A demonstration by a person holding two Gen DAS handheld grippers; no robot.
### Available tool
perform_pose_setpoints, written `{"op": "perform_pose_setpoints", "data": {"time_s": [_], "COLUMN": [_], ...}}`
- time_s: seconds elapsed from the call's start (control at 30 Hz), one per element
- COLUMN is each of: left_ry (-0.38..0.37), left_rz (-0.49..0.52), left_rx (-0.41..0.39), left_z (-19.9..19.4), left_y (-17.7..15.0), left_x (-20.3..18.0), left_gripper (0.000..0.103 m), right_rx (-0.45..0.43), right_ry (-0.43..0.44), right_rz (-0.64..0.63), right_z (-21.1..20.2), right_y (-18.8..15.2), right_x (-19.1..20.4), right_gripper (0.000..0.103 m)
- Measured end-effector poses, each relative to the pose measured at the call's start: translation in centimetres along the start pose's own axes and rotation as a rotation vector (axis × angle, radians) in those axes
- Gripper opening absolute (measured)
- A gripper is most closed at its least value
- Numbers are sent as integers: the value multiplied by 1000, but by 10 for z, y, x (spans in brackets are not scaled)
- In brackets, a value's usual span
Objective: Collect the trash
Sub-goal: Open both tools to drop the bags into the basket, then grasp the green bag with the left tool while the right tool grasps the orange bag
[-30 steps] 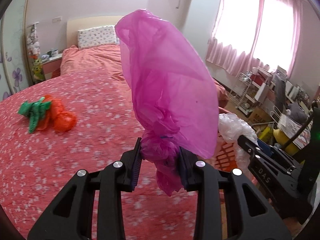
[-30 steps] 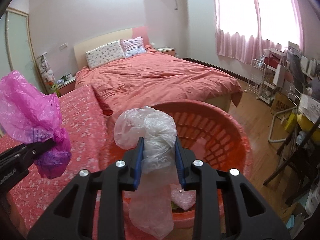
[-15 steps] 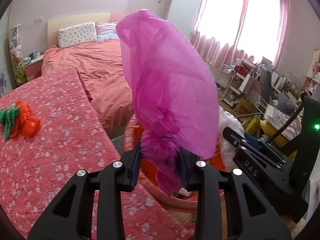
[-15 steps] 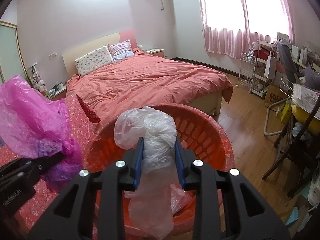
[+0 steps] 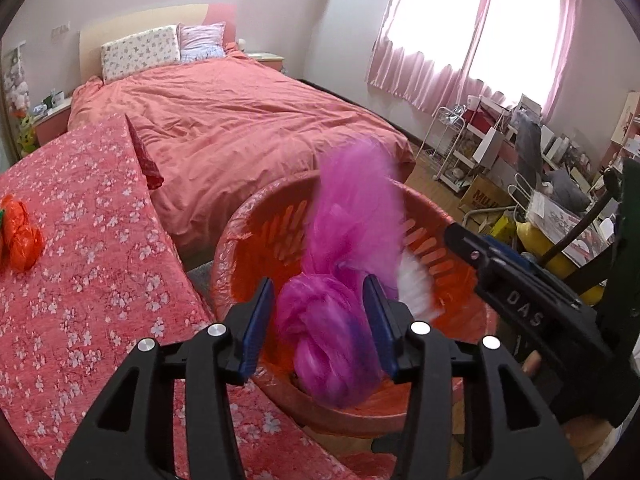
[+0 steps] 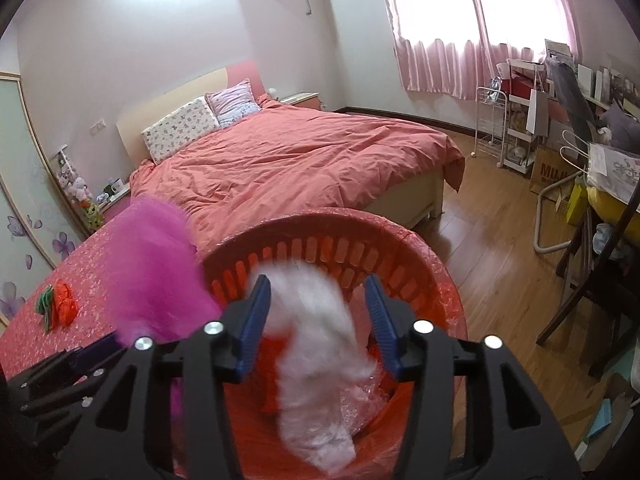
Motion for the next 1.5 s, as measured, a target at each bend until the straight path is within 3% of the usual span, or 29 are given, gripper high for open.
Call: {"op": "perform_pose_setpoints", "data": {"time_s": [0.27, 0.47, 0.63, 0.97, 1.23, 1.5], "left_ry": [51, 128, 227, 520, 552, 570], "left_rz": [-27, -45, -106, -292, -466, -444], "left_rx": [-18, -55, -99, -215, -206, -137], "left_z": [-13, -38, -64, -129, -132, -117], "left_y": [-2, -1, 1, 13, 29, 28], "left_x": [22, 59, 110, 254, 328, 334], "left_gripper": [53, 55, 55, 55, 55, 53], "right_rx": [2, -13, -16, -19, -39, -39], "right_ry": [-16, -11, 19, 111, 166, 180], "right_rz": [-18, -70, -114, -249, -375, -421], "right_z": [2, -2, -6, -10, -13, -15], "right_y": [-4, -3, -5, -18, -35, -42], "right_x": [2, 25, 55, 146, 215, 237], "right_gripper": [54, 54, 54, 54, 54, 54]}}
Point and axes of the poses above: each gripper's, at about its wrist camera, not at the fingertips, and z roughly the way its jaws point, x to its left, y to its top, the point moved 6 cm from there along z, roughly the way its jaws point, and after that the axes turned 7 degrees about -y, right-handed, at the moved point
